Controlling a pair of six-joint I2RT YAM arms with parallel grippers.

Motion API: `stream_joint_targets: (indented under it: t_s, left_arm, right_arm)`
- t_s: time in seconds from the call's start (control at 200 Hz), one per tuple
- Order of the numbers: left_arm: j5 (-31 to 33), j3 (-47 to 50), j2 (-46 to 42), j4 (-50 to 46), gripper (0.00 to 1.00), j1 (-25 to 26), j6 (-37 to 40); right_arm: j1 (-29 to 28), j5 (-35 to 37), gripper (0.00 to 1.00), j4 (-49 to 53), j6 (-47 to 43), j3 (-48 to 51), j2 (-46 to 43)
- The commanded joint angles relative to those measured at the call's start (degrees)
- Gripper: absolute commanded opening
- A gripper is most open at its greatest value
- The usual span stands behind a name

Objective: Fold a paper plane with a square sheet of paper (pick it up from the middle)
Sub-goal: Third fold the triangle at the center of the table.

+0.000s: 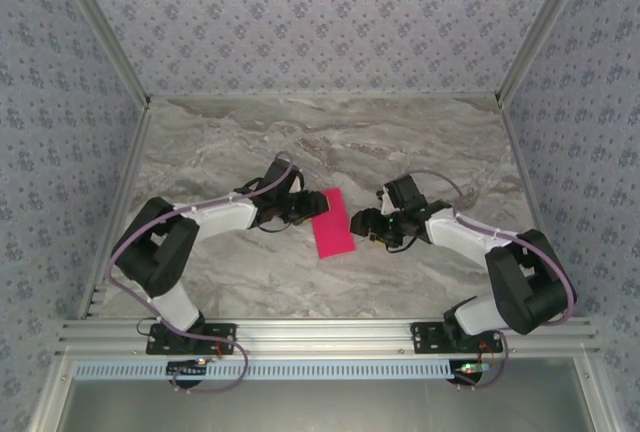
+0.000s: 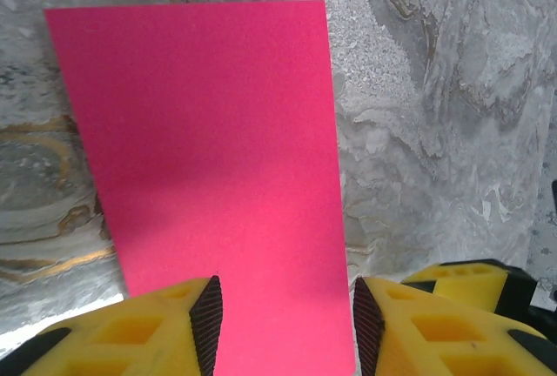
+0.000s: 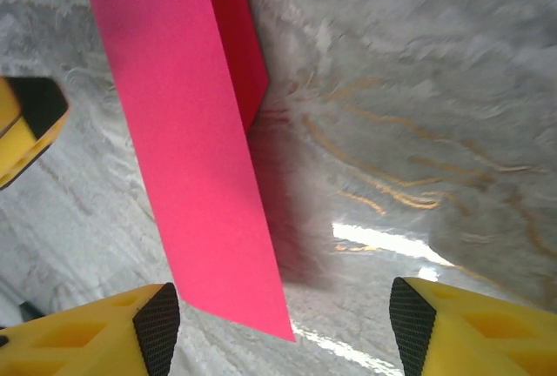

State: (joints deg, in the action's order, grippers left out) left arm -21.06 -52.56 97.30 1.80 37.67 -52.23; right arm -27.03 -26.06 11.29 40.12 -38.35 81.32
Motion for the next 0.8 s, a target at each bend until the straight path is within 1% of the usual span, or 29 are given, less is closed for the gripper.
stream_joint_targets:
  t_s: [0.0,0.22,0.405,0.655,0.794]
  left_arm:
    - [-1.03,-1.76,1.38,1.49,0.46,0.27,-0.35]
    - [-0.83,-1.68,2.55,1.36,0.44,0.25,-0.36]
    - [-0.76,-1.66,3.16,1.36,0.44,0.22,-0.42]
    - [-0.91,-1.59,3.91,1.93,0.45,0.26,-1.03]
    - [-1.09,-1.59,4.64,2.28,0.45,0.23,-1.21]
  right_arm:
    - [0.25,-5.48,0.67,-3.48,0.74,1.16,1.52]
    - [-0.13,-8.02,0.63,-5.29,0.43,1.50,4.02]
    - [-0.40,-11.06,0.56,-6.58,0.30,1.56,5.91]
    - [-0.91,-14.27,0.55,-7.46,0.37,1.81,7.64]
    - [-1.13,-14.63,0.52,-7.63,0.82,2.06,7.73]
